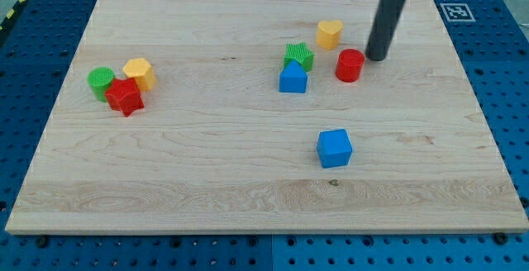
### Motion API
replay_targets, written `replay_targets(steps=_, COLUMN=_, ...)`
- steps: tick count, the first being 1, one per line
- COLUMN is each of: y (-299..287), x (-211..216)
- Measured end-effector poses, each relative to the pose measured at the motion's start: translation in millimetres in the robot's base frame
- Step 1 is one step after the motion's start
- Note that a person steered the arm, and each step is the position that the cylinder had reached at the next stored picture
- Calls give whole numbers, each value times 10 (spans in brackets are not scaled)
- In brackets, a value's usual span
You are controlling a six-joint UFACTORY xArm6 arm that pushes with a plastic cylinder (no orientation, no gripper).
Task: Push the heart between the red circle and green star
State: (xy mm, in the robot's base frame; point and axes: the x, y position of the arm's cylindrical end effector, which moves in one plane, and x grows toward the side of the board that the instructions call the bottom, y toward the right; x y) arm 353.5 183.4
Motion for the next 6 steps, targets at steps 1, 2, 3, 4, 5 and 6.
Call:
replay_targets(steps=1, y=155, x=-389)
replay_targets(steps=2, y=-114, x=-716)
replay_targets(steps=3, y=-569, x=-781)
replay_targets(steps=4, y=-719, x=-575)
replay_targets(steps=5, y=-742, x=-177)
replay_targets(steps=6, y=-903, x=-9)
